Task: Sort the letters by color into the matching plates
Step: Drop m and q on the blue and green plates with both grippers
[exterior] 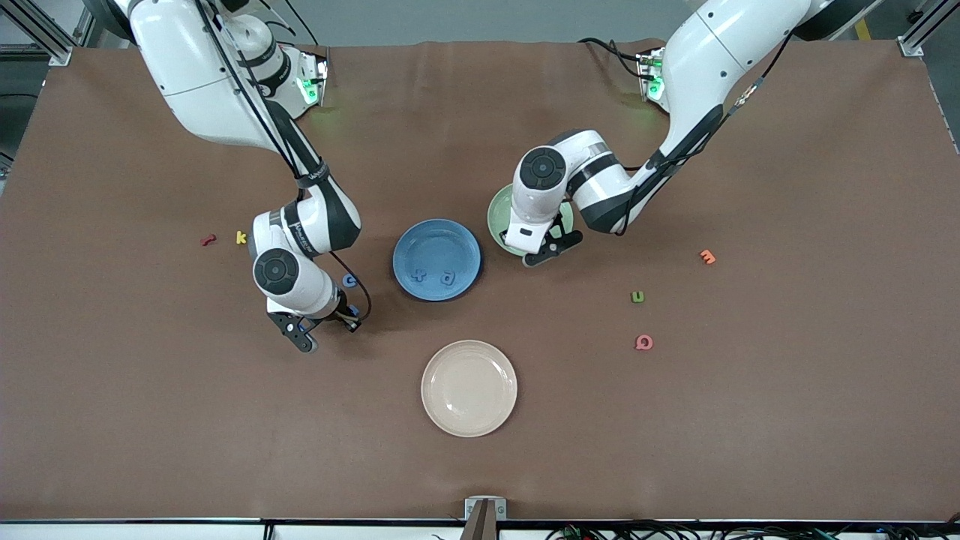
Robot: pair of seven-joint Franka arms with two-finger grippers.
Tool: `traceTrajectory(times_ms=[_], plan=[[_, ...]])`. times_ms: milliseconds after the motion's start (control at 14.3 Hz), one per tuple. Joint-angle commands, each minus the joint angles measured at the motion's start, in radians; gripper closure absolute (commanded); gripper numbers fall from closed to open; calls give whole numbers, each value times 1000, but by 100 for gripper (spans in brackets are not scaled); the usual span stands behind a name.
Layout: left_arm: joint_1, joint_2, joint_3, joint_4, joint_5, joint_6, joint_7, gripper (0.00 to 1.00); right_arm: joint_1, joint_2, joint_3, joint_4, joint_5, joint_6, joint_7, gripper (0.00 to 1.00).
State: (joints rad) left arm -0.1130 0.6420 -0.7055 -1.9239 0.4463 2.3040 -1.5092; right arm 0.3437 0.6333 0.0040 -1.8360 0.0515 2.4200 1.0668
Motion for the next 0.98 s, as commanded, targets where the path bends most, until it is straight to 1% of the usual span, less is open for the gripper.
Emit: traceTrajectory(times_ms=[0, 70, 139, 209, 418, 558, 697, 837, 906], plan=[[-8, 7, 6, 13, 3, -12, 0, 72, 3, -3, -10, -19, -25, -16, 18, 100], [-8, 5, 6, 13, 5, -12, 0, 45, 5, -13, -9, -16, -24, -34, 18, 100], [-7, 4, 6, 13, 3, -12, 1, 14, 5, -24, -6, -6, -21, -74, 19, 100], [-7, -1, 4, 13, 3, -12, 3, 9, 8, -43, -1, 9, -18, -117, 31, 100], [7, -21, 3, 8, -3, -12, 7, 8, 76, -104, 1, 41, -10, -247, 135, 100], [21, -34, 3, 5, -4, -12, 14, 8, 135, -141, 8, 41, 4, -285, 215, 100], [58, -47, 3, -1, -4, -12, 42, 8, 201, -149, 22, 43, 8, -283, 330, 100], [104, -57, 3, -3, -4, -12, 139, 8, 286, -141, 27, 40, 10, -234, 430, 100], [133, -71, 3, -10, -4, -12, 218, 8, 314, -138, 25, 37, 8, -207, 470, 100]])
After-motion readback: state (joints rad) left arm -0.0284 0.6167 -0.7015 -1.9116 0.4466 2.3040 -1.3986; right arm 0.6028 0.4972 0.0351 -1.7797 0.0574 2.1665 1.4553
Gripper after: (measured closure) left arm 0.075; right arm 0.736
